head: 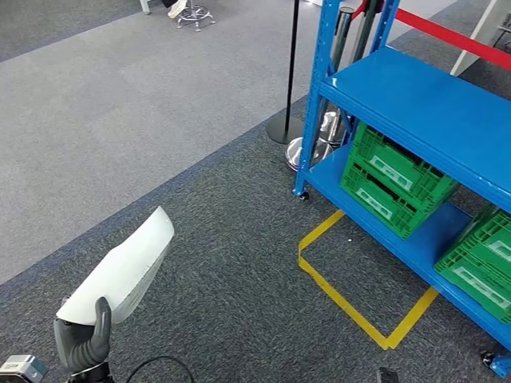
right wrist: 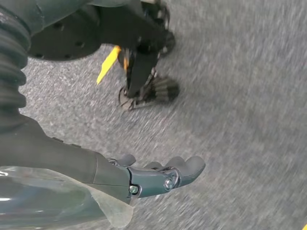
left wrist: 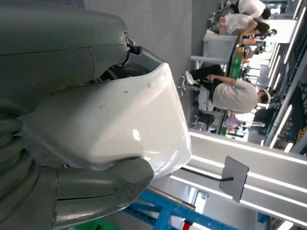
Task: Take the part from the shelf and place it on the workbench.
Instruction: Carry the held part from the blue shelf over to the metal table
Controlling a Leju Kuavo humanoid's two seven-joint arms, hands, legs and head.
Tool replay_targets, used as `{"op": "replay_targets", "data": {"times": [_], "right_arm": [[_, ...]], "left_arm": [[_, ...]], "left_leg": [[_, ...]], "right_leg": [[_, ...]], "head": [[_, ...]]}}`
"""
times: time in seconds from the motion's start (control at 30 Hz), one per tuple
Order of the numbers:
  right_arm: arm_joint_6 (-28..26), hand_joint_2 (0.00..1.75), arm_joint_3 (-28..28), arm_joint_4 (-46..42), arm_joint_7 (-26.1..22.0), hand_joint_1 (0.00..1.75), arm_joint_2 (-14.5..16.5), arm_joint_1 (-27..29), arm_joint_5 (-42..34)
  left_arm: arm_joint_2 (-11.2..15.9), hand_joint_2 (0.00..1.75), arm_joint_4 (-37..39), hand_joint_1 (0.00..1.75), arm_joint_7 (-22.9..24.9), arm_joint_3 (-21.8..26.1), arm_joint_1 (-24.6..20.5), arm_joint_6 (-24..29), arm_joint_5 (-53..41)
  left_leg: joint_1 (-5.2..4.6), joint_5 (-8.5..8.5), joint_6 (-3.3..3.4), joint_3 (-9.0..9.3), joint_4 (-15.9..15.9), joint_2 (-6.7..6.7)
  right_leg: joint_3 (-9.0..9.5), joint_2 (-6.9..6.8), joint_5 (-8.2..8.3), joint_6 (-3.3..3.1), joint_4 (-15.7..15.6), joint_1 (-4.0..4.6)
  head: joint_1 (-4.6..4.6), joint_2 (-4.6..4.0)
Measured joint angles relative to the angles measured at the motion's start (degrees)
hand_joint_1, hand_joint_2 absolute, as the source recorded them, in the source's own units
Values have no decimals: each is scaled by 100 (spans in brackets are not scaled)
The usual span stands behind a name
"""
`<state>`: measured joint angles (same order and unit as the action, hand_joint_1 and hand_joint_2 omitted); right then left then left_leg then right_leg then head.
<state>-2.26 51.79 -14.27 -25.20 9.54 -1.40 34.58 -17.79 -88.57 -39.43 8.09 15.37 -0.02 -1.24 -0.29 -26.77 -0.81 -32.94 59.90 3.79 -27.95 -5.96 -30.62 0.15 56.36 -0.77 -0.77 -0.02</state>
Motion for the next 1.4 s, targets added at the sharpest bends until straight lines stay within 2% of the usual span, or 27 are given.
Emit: {"op": "replay_targets", "data": {"times": [0.07, 0.1, 0.13, 0.2, 0.27, 0.33, 0.37, 0.43, 0.47, 0.53, 0.57, 0.63, 0.7, 0.77, 0.83, 0.87, 0.9, 0.97, 1.03, 1.07, 1.13, 1.17, 1.23, 1.27, 1.33, 1.37, 1.4], "right_arm": [[76, 175, -7, 0, 24, 0, -46, -14, 30], [93, 175, -10, 0, 32, 0, -66, -25, 43], [105, 175, -15, 0, 36, 0, -86, -37, 51], [114, 175, -29, 0, 36, 0, -124, -49, 62], [118, 175, -40, 2, 39, 0, -157, -34, 63], [120, 175, -45, 7, 45, 0, -172, -6, 64], [119, 175, -46, 9, 45, 0, -175, 4, 65], [119, 175, -49, 11, 44, 0, -191, 9, 65], [122, 175, -50, 11, 44, 0, -202, 6, 67], [142, 175, -56, 13, 41, 0, -218, 1, 77], [151, 175, -59, 14, 41, 0, -222, -1, 85], [162, 175, -66, 15, 40, 0, -222, -7, 95], [170, 175, -71, 15, 34, 0, -226, -15, 98], [173, 175, -71, 15, 25, 0, -237, -8, 108], [169, 175, -68, 15, 17, 0, -251, 9, 131], [167, 175, -67, 15, 13, 0, -256, 12, 144], [169, 175, -67, 16, 7, 0, -260, 11, 157], [174, 175, -68, 16, -9, 0, -261, -2, 185], [180, 175, -69, 15, -30, 0, -262, -15, 209], [184, 175, -68, 15, -39, 0, -263, -21, 223], [192, 175, -67, 16, -55, 0, -265, -42, 260], [196, 175, -67, 16, -62, 0, -267, -52, 276], [199, 175, -67, 17, -75, 0, -271, -57, 295], [200, 175, -68, 19, -80, 0, -273, -49, 298], [199, 175, -68, 25, -81, 0, -275, -26, 304], [198, 175, -67, 27, -82, 0, -277, -17, 310], [197, 175, -66, 29, -84, 0, -278, -13, 319]], "left_arm": [[2, 175, -13, 175, 0, -42, 2, 39, 3], [2, 175, -17, 175, 0, -54, 8, 52, 5], [0, 175, -23, 175, -1, -61, 16, 59, 7], [-3, 175, -38, 175, -2, -83, 11, 61, 11], [-4, 175, -45, 175, -2, -116, 1, 61, 13], [-3, 175, -45, 175, -2, -133, 4, 61, 14], [-3, 175, -45, 175, -2, -133, 7, 61, 14], [-3, 175, -45, 175, -2, -134, 10, 61, 14], [-3, 175, -45, 175, -2, -136, 8, 63, 19], [2, 175, -47, 175, -2, -150, 7, 78, 37], [5, 175, -49, 175, -2, -157, 10, 89, 47], [11, 175, -51, 175, -2, -166, 23, 114, 56], [15, 175, -54, 175, -2, -167, 31, 135, 60], [21, 175, -56, 175, -2, -183, 27, 150, 74], [29, 175, -56, 175, -2, -210, 30, 163, 98], [32, 175, -56, 175, -2, -221, 34, 169, 107], [33, 175, -56, 175, -2, -230, 36, 175, 111], [34, 175, -59, 175, -3, -251, 35, 186, 113], [36, 175, -67, 175, -3, -284, 28, 214, 115], [38, 175, -72, 175, -3, -300, 28, 242, 116], [48, 175, -82, 175, -4, -318, 41, 301, 118], [52, 175, -91, 175, -4, -326, 47, 323, 120], [55, 175, -113, 175, -4, -359, 38, 350, 123], [54, 175, -118, 175, -4, -383, 31, 355, 126], [54, 175, -120, 175, -4, -415, 30, 369, 129], [57, 175, -120, 175, -4, -420, 35, 376, 132], [60, 175, -120, 175, -4, -420, 39, 383, 136]], "left_leg": [[-65, 4, 86, 84, -231, 115], [-70, 18, 128, 60, -247, 45], [-66, 37, 169, 49, -269, -22], [-43, 86, 257, 38, -320, -154], [-36, 120, 318, 13, -331, -291], [-48, 138, 342, -9, -325, -451], [-52, 144, 340, -13, -320, -537], [-53, 155, 326, -11, -301, -704], [-57, 158, 311, -19, -283, -775], [-63, 167, 267, -68, -230, -899], [-59, 181, 232, -100, -218, -956], [-39, 212, 162, -150, -208, -1050], [-42, 91, 92, -240, -30, -880], [-22, -282, 21, -503, 602, -573], [28, -606, -33, -810, 1339, -456], [48, -622, -49, -857, 1483, -438], [62, -523, -56, -787, 1381, -419], [65, -175, -40, -378, 636, -269], [19, 6, 18, -37, -32, -84], [-9, 10, 54, 21, -170, -41], [-37, 22, 129, -1, -200, -138], [-35, 41, 171, 2, -226, -194], [-15, 84, 255, 15, -280, -308], [-12, 94, 283, 11, -289, -365], [-28, 101, 310, 1, -287, -503], [-37, 102, 312, 2, -284, -578], [-43, 102, 312, 6, -281, -658]], "right_leg": [[1, -122, -11, 70, 4, 20], [10, -188, -14, 106, -2, 18], [6, -172, -42, 142, 9, 9], [-103, 117, -244, 186, 253, -11], [-449, 480, -626, 187, 985, -17], [-794, 581, -833, 179, 1667, -9], [-838, 593, -763, 173, 1711, -6], [-605, 663, -344, 153, 1131, -10], [-427, 789, -155, 142, 719, -19], [-202, 993, 16, 128, 175, -37], [-177, 1032, 5, 116, 108, -34], [-154, 913, 38, 63, 89, -32], [-131, 775, 82, 0, 65, -48], [-132, 617, 93, -29, 55, -43], [-138, 443, 86, -36, 57, -32], [-138, 361, 81, -33, 58, -31], [-133, 287, 75, -26, 58, -31], [-105, 156, 54, 5, 58, -31], [-92, 49, 21, 62, 65, -10], [-87, -4, 9, 94, 64, -2], [-69, -103, 0, 161, 47, -7], [-73, -69, -33, 193, 67, -20], [-228, 202, -263, 230, 403, -38], [-398, 386, -447, 231, 759, -43], [-801, 560, -732, 224, 1542, -37], [-928, 583, -741, 217, 1743, -32], [-949, 596, -626, 205, 1707, -27]], "head": [[3, 1], [2, 1], [7, 1], [25, 1], [48, 0], [54, 0], [54, 0], [56, 0], [56, 0], [49, 2], [47, 2], [50, 1], [29, 0], [-5, 0], [-20, 0], [-21, 0], [-21, 0], [-22, 0], [-17, 0], [-13, 1], [-7, 2], [-1, 2], [27, 1], [49, 0], [69, 0], [68, 0], [68, 0]]}}
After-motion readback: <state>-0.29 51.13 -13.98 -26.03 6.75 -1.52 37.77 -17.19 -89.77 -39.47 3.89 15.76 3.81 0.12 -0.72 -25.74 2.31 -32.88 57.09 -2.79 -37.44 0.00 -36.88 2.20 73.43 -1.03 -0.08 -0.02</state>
